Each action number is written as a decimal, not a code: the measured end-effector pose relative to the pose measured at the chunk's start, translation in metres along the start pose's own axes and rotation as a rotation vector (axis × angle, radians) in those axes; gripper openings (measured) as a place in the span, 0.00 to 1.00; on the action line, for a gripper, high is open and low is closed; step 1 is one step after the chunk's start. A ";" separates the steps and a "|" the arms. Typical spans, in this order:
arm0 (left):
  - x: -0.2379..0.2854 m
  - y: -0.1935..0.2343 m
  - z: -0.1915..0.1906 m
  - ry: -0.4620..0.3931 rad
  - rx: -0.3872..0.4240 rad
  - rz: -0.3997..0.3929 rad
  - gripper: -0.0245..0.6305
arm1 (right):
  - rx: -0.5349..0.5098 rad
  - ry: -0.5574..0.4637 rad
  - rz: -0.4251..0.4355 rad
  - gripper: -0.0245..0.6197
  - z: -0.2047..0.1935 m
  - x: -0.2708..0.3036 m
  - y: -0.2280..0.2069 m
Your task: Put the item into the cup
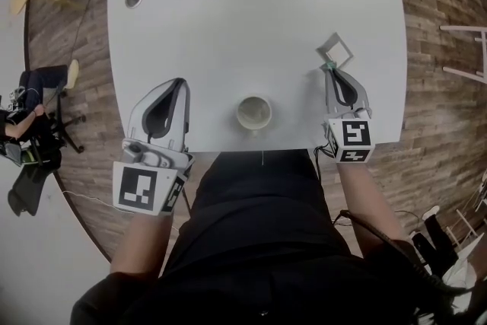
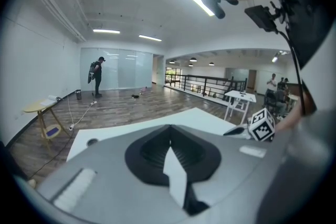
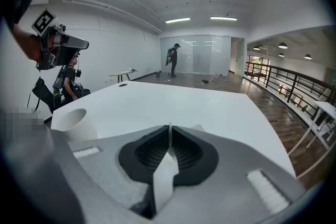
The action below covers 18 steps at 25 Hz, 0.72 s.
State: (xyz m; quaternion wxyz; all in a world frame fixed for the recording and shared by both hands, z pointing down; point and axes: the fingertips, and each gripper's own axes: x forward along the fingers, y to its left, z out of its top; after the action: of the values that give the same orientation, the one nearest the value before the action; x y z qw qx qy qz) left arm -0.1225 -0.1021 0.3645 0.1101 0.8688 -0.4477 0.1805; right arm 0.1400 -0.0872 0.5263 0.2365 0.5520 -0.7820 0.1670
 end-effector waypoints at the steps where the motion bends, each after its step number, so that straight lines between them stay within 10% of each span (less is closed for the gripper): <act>1: -0.001 0.000 0.002 -0.006 0.003 0.000 0.04 | -0.002 -0.004 -0.001 0.07 0.002 -0.001 0.000; 18: -0.017 -0.001 0.024 -0.109 0.027 0.013 0.04 | -0.054 -0.079 -0.035 0.07 0.031 -0.020 -0.007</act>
State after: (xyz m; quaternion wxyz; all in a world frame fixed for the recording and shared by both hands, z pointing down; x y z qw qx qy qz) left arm -0.1253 -0.0973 0.3358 0.0725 0.8759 -0.4562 0.1397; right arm 0.1462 -0.0898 0.4887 0.2228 0.5652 -0.7853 0.1198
